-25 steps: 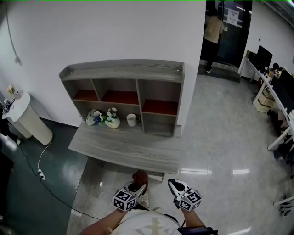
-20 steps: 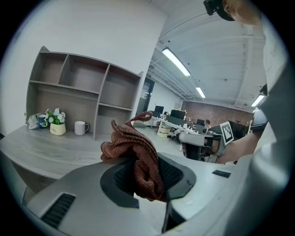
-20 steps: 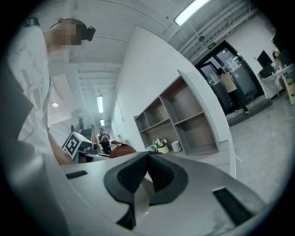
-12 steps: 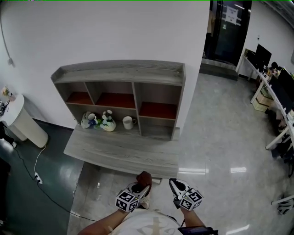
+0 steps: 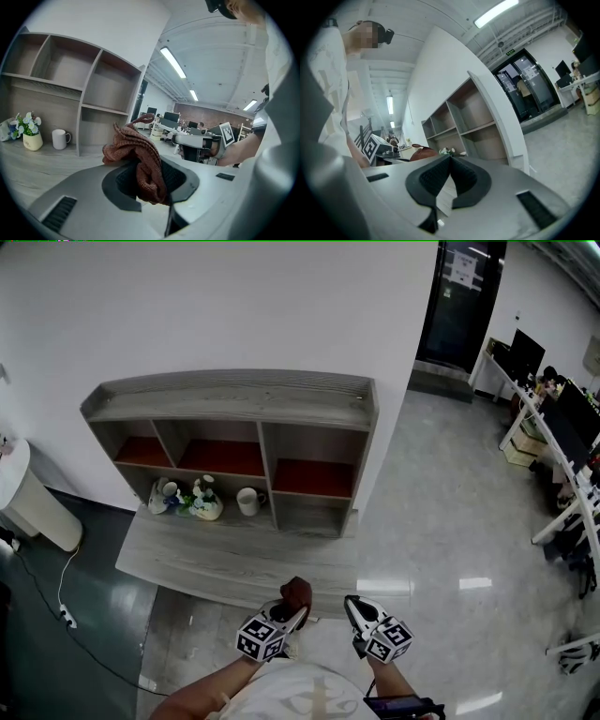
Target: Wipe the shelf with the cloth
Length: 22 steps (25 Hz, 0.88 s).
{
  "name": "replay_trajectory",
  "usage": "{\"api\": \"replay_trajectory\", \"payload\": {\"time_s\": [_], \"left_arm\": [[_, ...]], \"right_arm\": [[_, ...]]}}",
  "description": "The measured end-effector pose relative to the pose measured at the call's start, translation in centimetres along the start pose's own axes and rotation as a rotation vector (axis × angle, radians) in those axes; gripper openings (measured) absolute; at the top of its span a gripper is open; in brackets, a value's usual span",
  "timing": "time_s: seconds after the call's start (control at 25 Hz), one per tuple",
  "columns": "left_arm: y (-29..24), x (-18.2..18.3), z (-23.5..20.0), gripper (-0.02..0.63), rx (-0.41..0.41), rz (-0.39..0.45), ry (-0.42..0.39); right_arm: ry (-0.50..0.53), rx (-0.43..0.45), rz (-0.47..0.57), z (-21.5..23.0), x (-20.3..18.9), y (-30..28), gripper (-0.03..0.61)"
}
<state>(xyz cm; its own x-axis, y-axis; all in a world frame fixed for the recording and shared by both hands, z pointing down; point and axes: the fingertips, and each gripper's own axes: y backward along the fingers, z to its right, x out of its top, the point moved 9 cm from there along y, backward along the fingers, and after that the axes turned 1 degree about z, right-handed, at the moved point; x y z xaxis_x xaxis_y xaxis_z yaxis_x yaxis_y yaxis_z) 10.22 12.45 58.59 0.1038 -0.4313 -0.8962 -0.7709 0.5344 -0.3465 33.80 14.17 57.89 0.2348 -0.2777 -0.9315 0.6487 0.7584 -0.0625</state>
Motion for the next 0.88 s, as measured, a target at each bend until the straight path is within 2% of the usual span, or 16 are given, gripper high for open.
{"api": "replay_trajectory", "payload": {"time_s": [0.52, 0.88], "left_arm": [[-2.7, 4.3, -7.0, 0.100, -0.067, 0.042, 0.009], [-4.3, 7.0, -9.9, 0.101, -0.113, 0.074, 0.006]], "right_arm": [[0.017, -0.087, -0.002, 1.6, 2.0, -5.2, 0.005], [0.031, -0.139, 0.009, 2.5, 3.0, -7.1, 0.005]]}}
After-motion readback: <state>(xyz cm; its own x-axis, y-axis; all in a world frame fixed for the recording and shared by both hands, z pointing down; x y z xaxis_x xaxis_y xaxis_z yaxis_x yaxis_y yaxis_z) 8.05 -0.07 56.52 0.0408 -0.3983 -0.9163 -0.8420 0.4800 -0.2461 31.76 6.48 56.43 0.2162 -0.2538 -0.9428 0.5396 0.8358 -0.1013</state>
